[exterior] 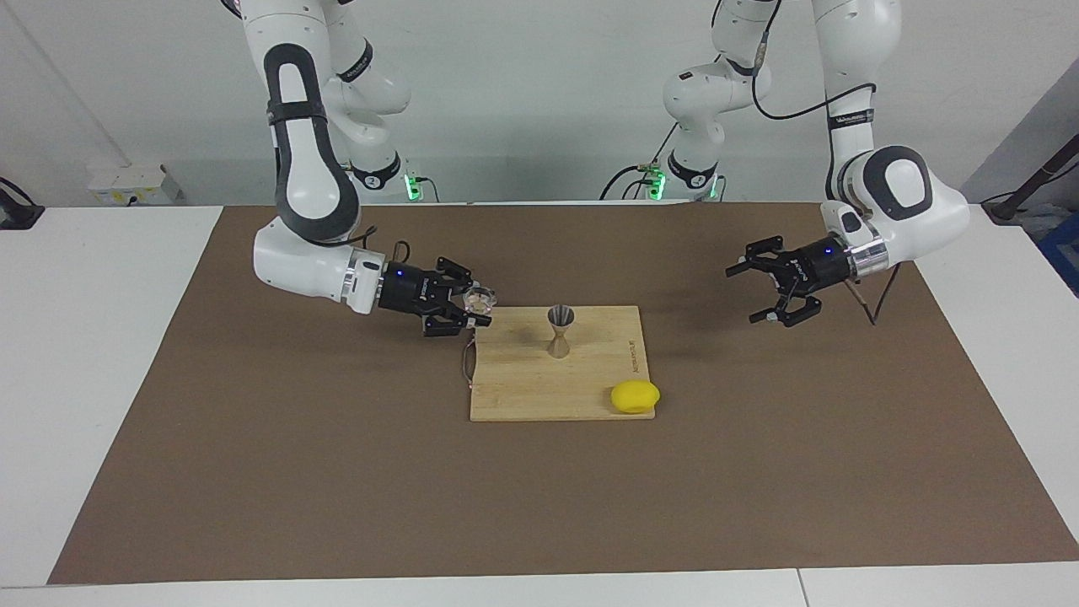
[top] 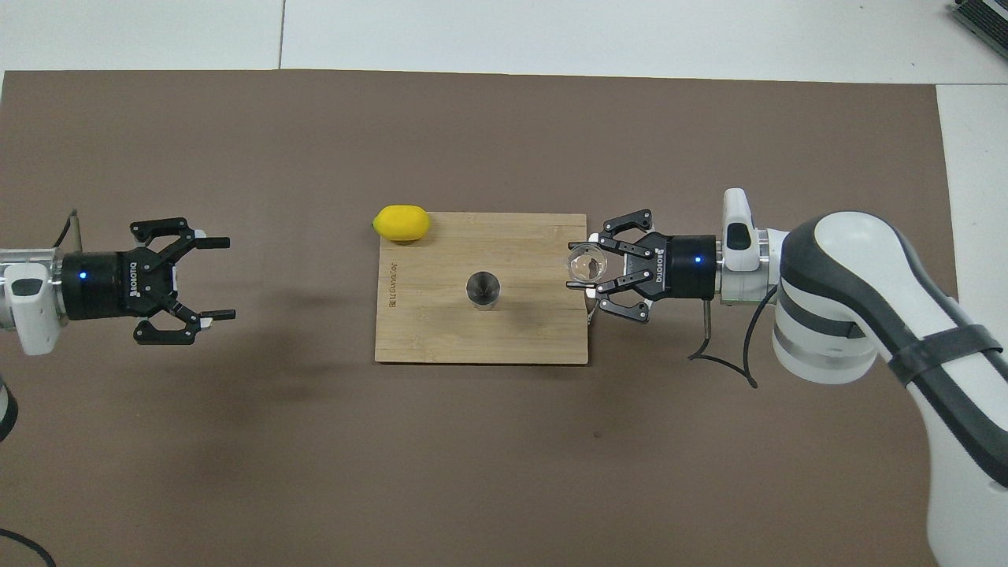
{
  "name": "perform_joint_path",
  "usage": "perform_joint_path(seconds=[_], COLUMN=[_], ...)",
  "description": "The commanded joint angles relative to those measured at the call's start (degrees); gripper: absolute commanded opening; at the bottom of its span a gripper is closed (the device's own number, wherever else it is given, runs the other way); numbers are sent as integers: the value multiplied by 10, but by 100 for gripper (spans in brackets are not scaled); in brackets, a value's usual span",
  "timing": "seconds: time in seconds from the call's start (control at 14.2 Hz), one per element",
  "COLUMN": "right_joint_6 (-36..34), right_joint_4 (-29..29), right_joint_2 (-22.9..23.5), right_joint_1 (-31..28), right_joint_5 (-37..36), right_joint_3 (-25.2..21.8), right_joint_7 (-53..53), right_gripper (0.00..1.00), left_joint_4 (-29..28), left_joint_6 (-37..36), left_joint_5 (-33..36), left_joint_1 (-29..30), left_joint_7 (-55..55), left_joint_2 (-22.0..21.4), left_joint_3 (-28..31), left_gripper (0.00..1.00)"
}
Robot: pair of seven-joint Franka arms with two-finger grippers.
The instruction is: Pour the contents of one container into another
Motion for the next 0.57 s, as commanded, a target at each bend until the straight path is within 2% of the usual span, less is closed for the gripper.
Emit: perform_joint_path(seconds=[0.0, 0.21, 0.49], right_joint_6=[30, 59, 99], right_joint_4=[-14, -14, -13], right_joint_2=[-18, -18, -16], right_joint_1=[25, 43, 66], right_joint_5=[32, 43, 50], right_joint_3=[0, 0, 0], right_joint_7=[8, 10, 17], right_gripper=[0, 0, 0], left_joint_4=[3, 14, 40], left_joint_6=[-6, -6, 4], left_joint_5=[75, 142, 278], left_joint_1=[17, 22, 26], left_joint_7=[-51, -104, -177], left_joint_2=[-25, -38, -39], left_joint_3=[-4, -3, -3], left_gripper=[100, 100, 100])
